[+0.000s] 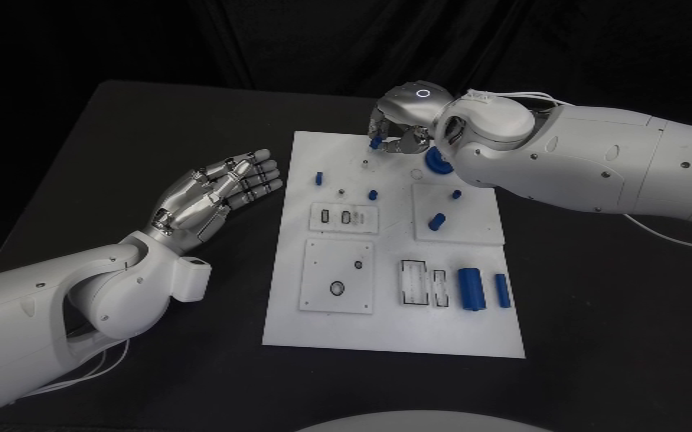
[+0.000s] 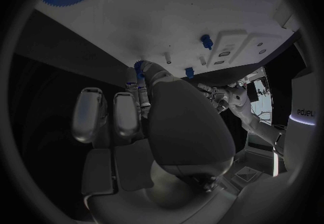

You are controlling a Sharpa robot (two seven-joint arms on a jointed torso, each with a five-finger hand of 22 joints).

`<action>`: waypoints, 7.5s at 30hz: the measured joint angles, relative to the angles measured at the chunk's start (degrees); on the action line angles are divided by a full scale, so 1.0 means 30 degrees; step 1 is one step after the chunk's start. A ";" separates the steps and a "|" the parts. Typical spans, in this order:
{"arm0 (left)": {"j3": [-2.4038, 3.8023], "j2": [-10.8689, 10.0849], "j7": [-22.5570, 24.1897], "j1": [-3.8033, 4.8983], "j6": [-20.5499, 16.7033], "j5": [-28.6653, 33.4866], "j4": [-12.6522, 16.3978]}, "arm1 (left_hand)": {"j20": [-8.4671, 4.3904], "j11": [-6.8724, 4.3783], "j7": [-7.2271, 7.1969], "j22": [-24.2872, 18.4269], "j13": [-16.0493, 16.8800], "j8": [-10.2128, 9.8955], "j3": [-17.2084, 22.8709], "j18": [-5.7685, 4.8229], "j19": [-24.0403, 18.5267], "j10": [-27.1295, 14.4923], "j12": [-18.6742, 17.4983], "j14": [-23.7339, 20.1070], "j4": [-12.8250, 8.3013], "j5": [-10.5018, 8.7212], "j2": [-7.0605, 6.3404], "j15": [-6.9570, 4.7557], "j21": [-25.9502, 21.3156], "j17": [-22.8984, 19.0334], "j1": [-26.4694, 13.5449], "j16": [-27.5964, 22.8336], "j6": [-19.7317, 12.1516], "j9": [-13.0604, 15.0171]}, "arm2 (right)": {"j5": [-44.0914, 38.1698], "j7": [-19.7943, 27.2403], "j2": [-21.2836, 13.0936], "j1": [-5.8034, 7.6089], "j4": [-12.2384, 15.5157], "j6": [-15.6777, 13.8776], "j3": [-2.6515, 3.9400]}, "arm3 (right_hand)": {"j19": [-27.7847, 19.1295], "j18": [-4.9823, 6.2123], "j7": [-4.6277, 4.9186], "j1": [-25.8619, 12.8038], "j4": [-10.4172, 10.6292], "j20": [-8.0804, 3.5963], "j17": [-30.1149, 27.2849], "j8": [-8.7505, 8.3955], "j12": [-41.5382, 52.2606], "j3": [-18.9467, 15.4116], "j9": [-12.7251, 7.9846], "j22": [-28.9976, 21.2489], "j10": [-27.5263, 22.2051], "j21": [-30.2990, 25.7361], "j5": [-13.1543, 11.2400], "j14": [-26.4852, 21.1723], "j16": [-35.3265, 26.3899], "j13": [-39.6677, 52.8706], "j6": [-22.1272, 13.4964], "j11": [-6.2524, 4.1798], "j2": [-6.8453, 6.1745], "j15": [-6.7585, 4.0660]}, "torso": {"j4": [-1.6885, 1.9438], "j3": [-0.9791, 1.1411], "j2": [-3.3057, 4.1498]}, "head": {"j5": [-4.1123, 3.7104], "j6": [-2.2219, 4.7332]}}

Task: Assemble the parts on the task board

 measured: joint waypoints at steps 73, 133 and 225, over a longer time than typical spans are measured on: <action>-0.0075 0.0090 0.0003 0.0000 0.0075 0.0097 -0.0237 | 0.0001 0.0067 -0.0001 -0.0034 0.0000 0.0000 0.0401 0.0000 0.0002 0.0069 0.0075 0.0070 -0.0028 0.0000 -0.0076 0.0067 0.0001 0.0013 -0.0076 0.0172 0.0000 -0.0002 | 0.0635 0.0229 0.0129 -0.0058 0.0318 0.0166 -0.0001 | -0.0991 0.0001 0.0414 -0.1514 0.0301 0.0716 -0.0960 -0.1904 -0.1282 0.0021 0.1339 -0.1054 -0.2537 -0.1255 -0.1533 -0.0781 -0.0885 0.0463 -0.2108 0.0962 0.0317 0.0797 | 0.0007 -0.0007 -0.0026 | -0.0073 -0.0205; -0.0127 0.0340 0.0005 0.0000 0.0140 0.0107 -0.0500 | 0.0002 0.0134 -0.0001 -0.0084 0.0000 -0.0001 0.0868 0.0001 0.0002 -0.0003 0.0150 0.0069 -0.0080 0.0000 -0.0075 0.0066 -0.0073 0.0022 -0.0075 0.0352 0.0000 -0.0002 | -0.0512 -0.1478 0.1355 -0.0093 -0.0253 0.1825 0.0005 | -0.1128 0.0000 0.0611 -0.0716 -0.1191 0.0990 -0.1252 -0.2071 -0.0469 0.0344 0.0746 -0.0933 -0.3306 -0.1392 -0.2351 -0.1031 -0.0821 0.0691 -0.2031 0.1188 0.0443 0.0955 | 0.0002 -0.0015 -0.0027 | 0.0040 -0.0308; -0.0150 0.0318 0.0008 0.0000 0.0185 0.0114 -0.0703 | 0.0070 0.0132 0.0070 -0.0158 0.0000 -0.0001 0.1552 0.0000 -0.0066 -0.0003 0.0148 -0.0002 -0.0026 0.0000 -0.0174 0.0134 -0.0156 0.0013 -0.0332 0.0426 -0.0071 -0.0003 | 1.8131 0.4145 -0.0181 -0.0842 -0.1634 0.1337 0.0001 | -0.2222 0.0311 -0.0476 -0.0311 -0.1344 0.0923 -0.2579 -0.0865 0.0547 -0.0142 0.0963 -0.1158 -0.4334 -0.2538 -0.4064 -0.2293 -0.1496 0.0238 -0.0542 0.1194 0.1966 0.0789 | -0.0022 -0.0035 -0.0049 | 0.0212 -0.0234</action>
